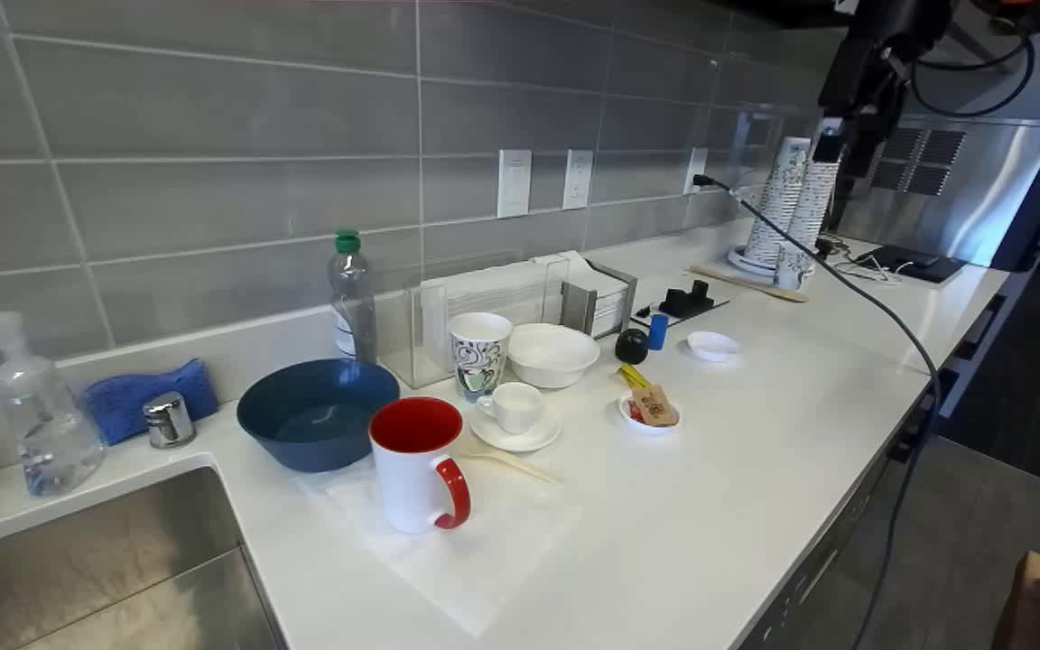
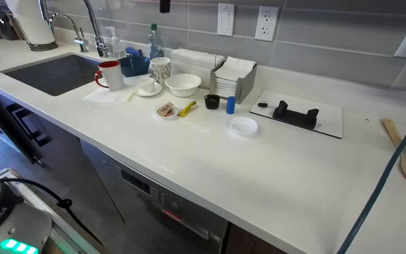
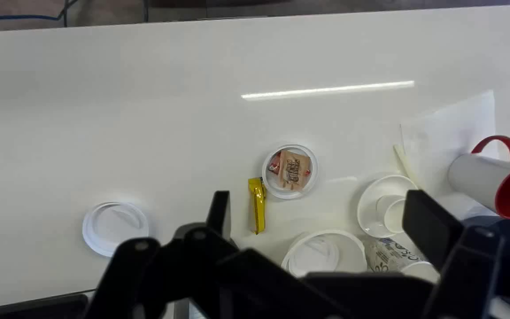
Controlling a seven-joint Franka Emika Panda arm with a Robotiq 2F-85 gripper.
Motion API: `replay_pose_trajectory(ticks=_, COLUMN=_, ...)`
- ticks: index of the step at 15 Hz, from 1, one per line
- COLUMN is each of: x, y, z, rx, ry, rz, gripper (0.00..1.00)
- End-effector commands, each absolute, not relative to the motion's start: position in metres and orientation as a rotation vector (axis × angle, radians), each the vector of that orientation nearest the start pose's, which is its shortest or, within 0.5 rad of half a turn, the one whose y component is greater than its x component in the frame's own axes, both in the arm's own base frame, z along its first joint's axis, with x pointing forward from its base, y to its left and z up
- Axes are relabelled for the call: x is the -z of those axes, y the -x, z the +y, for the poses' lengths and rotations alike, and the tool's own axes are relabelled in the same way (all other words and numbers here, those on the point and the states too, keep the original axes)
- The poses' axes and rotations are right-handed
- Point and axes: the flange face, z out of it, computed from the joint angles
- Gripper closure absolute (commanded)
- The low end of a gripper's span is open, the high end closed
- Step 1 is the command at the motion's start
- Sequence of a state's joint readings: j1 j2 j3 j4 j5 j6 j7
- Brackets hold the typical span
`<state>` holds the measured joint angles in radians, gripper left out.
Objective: Put the yellow packet on the cup lid, then shift the lid to the right
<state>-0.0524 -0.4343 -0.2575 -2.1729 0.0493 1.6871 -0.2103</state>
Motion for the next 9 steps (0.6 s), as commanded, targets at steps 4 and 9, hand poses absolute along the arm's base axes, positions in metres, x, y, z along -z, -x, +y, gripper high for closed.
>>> replay_pose_trajectory(ticks=4, x=-0.555, y=-0.397, z=-0.137, rx=-0.037, ry=2.971, rz=0.12, gripper=0.0)
replay_pose_trajectory(ticks=9, x=-0.505, y=-0.427, z=-0.096, rx=0.094, ry=3.055, rz=0.035, gripper=0.0)
